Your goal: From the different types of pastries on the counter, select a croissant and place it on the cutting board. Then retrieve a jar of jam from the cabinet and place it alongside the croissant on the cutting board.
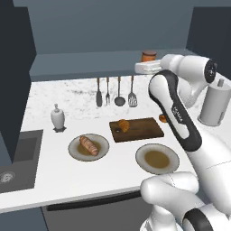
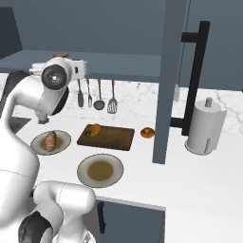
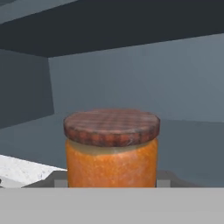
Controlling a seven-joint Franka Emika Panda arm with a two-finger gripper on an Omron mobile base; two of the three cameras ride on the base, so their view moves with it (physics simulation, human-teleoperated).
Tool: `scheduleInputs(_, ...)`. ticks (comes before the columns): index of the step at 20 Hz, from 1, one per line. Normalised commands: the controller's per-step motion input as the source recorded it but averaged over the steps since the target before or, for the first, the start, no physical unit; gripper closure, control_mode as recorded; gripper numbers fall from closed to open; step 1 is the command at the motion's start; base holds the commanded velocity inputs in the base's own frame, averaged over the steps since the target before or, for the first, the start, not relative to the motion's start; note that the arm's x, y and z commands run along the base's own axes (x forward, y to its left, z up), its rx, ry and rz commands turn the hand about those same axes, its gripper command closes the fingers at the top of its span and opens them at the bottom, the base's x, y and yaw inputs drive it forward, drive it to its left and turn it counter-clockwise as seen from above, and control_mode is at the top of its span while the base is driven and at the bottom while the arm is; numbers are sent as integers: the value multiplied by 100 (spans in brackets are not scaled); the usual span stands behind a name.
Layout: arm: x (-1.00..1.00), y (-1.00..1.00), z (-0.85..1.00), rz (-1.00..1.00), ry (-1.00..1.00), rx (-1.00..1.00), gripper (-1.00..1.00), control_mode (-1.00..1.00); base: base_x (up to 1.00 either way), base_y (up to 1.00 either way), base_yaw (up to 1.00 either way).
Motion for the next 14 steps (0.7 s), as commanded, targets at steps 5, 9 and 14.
scheduleInputs(5, -98, -79, 0, -10, 0, 0, 100, -100, 0, 0, 0)
scheduleInputs(9, -100, -75, -3, 0, 0, 0, 100, -100, 0, 0, 0)
scheduleInputs(14, -96, -75, -33, 0, -1, 0, 100, -100, 0, 0, 0)
